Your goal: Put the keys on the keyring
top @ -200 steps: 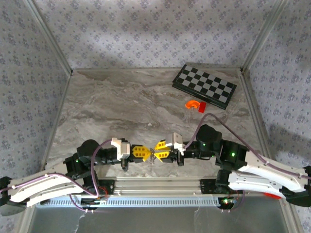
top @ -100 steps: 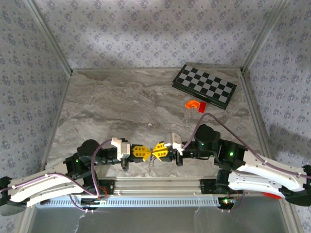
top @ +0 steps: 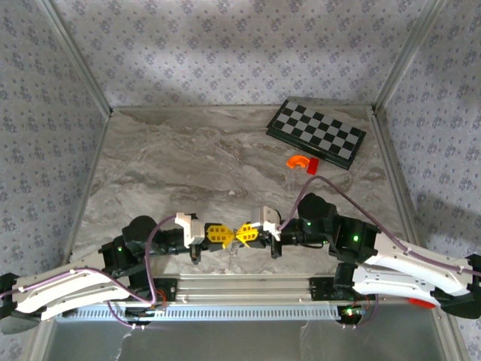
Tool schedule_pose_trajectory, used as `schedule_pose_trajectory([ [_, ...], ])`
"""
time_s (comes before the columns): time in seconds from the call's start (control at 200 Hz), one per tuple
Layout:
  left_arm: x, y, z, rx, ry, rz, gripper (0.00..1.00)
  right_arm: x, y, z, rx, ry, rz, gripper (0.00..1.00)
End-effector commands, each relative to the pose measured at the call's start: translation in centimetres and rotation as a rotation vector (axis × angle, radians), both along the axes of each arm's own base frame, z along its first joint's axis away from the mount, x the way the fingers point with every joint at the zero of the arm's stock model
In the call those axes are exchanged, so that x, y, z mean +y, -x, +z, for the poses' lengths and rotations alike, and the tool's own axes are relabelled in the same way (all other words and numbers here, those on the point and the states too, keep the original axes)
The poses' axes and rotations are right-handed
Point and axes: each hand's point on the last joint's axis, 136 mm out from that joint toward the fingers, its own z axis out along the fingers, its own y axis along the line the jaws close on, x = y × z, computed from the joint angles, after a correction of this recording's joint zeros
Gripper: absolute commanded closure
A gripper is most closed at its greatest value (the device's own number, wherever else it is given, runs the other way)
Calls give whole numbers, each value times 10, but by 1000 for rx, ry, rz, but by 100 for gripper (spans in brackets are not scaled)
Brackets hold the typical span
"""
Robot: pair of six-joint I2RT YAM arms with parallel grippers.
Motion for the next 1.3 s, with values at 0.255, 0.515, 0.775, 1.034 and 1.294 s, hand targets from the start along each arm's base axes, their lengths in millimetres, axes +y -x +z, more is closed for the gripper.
schedule_pose_trajectory([
  [0.255,17,-27,-11,-8,-249,184,82,-10,-26,-21,-97,294,-129,100],
  [0.515,13,-25,-15,5,-319,160,70,-13,-21,-23,-24,436,-46,100],
  [0.775,0,-27,-28,10,-351,142,68,-7,-19,-20,33,442,-10,100],
  [1.034,0,-27,-25,0,-329,144,70,-6,-15,-18,36,417,15,100],
  [1.294,-4,-23,-31,4,-348,112,72,-2,-13,-20,56,409,25,100],
])
